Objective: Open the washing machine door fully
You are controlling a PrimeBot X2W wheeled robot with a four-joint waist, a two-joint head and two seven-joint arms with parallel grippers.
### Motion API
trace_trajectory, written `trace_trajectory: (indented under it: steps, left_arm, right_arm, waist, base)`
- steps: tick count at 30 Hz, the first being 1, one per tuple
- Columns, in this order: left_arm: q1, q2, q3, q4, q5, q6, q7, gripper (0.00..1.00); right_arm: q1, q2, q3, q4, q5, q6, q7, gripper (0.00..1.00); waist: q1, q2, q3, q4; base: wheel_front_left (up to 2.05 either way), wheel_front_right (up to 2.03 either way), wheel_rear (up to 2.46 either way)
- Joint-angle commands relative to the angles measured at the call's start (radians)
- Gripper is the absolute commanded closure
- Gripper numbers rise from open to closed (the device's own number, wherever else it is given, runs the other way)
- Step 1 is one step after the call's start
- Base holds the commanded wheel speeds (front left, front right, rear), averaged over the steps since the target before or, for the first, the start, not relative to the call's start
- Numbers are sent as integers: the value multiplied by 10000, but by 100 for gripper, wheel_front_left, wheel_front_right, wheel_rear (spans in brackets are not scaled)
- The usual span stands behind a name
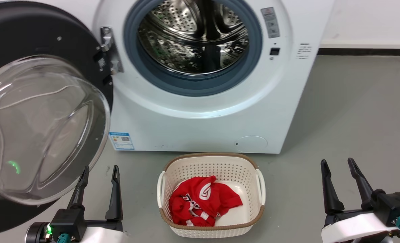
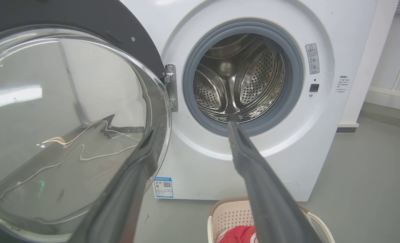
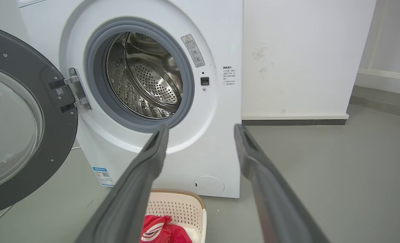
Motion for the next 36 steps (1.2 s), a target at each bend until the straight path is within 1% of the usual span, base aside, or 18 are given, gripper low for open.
trace_trajectory:
  steps: [1,5,10,28,33,34,36]
  left_arm:
    - [-131,1,-28,36,63,9,-23,0]
    - [-235,-1,-35,119,24,79,-23,0]
    - [-229,0,-33,218,11,123,-23,0]
    - [-160,-2,66,295,-8,261,-23,0]
    - [-145,-1,78,271,93,228,-22,0]
    - [-160,-2,48,333,48,193,1,100]
    - [-186,-9,82,537,-64,178,67,100]
  right_arm:
    - [-101,12,-30,-85,-103,-7,41,0]
    - [-31,12,-4,-189,-197,-7,77,0]
    - [105,12,81,-199,-150,-7,136,0]
    - [125,12,152,-155,-9,-7,146,0]
    - [133,12,156,-113,55,-7,142,0]
    - [81,0,146,-91,67,0,170,100]
    - [127,0,170,25,178,0,177,100]
  waist:
    - [1,-1,-33,-337]
    - [1,-1,-52,-643]
    - [1,-1,-59,-775]
    - [1,-1,-73,-654]
    - [1,-1,-59,-643]
    - [1,-1,-60,-643]
    - [1,-1,-59,-642]
  base:
    - [0,0,0]
    - [0,0,0]
    - [0,0,0]
    - [0,0,0]
    - [0,0,0]
    - [0,0,0]
    - [0,0,0]
